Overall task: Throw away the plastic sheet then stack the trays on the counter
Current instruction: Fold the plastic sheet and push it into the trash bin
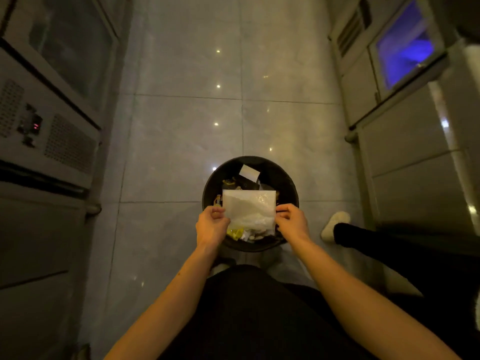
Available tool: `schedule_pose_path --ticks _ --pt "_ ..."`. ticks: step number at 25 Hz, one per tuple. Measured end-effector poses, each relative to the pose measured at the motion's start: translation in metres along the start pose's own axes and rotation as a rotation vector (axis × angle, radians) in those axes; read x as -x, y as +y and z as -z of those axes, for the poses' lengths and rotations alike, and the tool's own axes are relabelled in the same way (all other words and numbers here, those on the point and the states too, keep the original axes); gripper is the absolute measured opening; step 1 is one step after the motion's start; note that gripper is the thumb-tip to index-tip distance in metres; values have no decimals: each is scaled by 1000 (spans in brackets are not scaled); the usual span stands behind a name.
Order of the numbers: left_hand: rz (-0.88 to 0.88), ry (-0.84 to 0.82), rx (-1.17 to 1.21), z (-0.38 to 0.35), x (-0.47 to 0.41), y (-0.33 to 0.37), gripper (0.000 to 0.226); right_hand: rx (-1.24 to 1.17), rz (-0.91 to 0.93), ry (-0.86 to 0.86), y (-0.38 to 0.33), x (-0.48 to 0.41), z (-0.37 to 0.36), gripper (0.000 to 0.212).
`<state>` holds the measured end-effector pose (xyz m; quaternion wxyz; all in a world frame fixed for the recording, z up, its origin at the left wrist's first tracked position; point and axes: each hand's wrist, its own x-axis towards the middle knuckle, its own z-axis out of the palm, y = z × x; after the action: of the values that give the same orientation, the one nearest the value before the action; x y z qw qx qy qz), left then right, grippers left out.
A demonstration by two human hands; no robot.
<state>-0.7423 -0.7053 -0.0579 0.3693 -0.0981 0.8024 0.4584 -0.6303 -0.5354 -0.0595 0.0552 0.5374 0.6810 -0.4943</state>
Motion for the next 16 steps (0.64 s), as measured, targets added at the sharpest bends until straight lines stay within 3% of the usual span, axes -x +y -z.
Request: schedule_pose_path --ticks 10,16 --pt "-189 -238 -162 0 24 11 29 -405 -110 333 48 78 -3 18" --pt "-304 -321 -325 16 64 -11 26 -557 -86 377 92 120 -17 15"
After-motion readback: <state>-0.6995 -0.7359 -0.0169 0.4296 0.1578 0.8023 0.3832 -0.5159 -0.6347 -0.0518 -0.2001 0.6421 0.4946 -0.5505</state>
